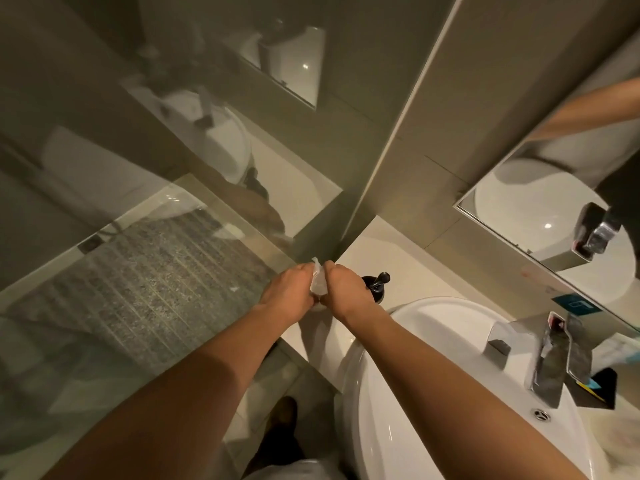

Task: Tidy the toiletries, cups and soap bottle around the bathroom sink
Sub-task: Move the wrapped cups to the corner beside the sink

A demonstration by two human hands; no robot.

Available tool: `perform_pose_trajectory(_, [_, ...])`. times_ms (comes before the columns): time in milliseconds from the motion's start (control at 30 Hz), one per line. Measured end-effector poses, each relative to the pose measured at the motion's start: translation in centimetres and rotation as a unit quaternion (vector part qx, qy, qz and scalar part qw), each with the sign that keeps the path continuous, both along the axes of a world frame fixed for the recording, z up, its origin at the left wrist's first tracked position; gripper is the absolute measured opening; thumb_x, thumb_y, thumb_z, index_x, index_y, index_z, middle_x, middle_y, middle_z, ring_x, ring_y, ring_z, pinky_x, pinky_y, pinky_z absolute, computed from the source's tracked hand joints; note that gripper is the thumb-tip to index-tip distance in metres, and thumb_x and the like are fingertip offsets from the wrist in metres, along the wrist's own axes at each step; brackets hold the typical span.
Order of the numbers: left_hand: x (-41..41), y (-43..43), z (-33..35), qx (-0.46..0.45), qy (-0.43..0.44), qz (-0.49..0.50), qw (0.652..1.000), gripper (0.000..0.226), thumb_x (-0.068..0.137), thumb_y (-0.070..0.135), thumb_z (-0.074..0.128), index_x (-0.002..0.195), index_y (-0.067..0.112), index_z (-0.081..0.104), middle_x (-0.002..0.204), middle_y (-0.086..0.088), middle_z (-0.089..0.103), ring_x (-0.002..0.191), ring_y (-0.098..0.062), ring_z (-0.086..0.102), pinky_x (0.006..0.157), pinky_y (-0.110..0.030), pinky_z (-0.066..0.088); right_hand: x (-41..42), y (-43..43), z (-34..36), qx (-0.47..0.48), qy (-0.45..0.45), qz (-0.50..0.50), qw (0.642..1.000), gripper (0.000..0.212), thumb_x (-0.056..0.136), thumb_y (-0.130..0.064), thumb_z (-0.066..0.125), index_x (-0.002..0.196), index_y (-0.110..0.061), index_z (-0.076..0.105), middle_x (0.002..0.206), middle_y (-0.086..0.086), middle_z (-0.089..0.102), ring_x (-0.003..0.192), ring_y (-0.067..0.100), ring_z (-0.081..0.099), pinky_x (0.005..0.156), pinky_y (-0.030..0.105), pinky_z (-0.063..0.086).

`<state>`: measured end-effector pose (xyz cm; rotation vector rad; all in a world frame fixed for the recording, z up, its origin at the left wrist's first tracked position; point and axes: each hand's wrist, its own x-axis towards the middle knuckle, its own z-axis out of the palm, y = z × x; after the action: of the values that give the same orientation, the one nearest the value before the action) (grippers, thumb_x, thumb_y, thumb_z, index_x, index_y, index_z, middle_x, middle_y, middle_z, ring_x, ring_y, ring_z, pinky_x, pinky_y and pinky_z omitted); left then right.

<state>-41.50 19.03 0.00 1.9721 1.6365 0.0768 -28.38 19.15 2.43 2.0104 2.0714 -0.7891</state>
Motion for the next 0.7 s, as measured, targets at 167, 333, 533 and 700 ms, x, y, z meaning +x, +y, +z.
perform_pose_trajectory(167, [-0.5, -0.3, -0.5, -0.005, -0.004, 0.003, 1.0, 0.036, 0.087, 0.021, 0.072, 0.12, 0.022, 0.058, 0.109, -0.004, 0.068, 0.095, -0.026, 0.065, 0.075, -0.037, 0.052, 0.0, -0.2, 0.3, -0.012, 0.02, 0.0, 1.0, 0.035, 0.086, -0.015, 0.067, 0.116, -0.007, 0.051, 0.111, 0.016, 0.066, 0.103, 0.036, 0.065, 0.082, 0.041, 0.052])
perform_pose_trajectory(333, [-1.9, -0.9, 0.5, -0.022, -0.045, -0.006, 0.999, 0.052, 0.082, 0.031, 0.081, 0.128, 0.026, 0.058, 0.107, 0.0, 0.07, 0.097, -0.023, 0.067, 0.081, -0.042, 0.057, 0.3, -1.5, 1.0, 0.005, 0.065, -0.004, 0.998, 0.052, 0.081, -0.024, 0.08, 0.12, -0.006, 0.052, 0.114, 0.017, 0.067, 0.105, 0.036, 0.064, 0.087, 0.042, 0.051])
perform_pose_trajectory(533, [-3.3, -2.9, 3.6, -0.005, -0.099, -0.04, 0.994, 0.057, 0.073, 0.048, 0.088, 0.122, 0.032, 0.063, 0.098, 0.013, 0.069, 0.089, -0.011, 0.065, 0.075, -0.028, 0.052, 1.6, -5.0, 2.6, 0.064, 0.17, -0.031, 0.983, 0.058, 0.077, -0.032, 0.085, 0.125, -0.014, 0.057, 0.117, 0.007, 0.069, 0.103, 0.027, 0.065, 0.091, 0.042, 0.053])
perform_pose_trajectory(700, [-2.1, -5.6, 7.9, 0.026, -0.099, -0.096, 0.99, 0.051, 0.074, 0.041, 0.089, 0.119, 0.03, 0.067, 0.081, 0.019, 0.059, 0.079, -0.009, 0.058, 0.064, -0.02, 0.038, 3.7, -9.8, 5.1, 0.12, 0.233, -0.057, 0.963, 0.059, 0.075, -0.036, 0.087, 0.125, -0.018, 0.061, 0.116, 0.0, 0.068, 0.098, 0.018, 0.063, 0.09, 0.036, 0.054])
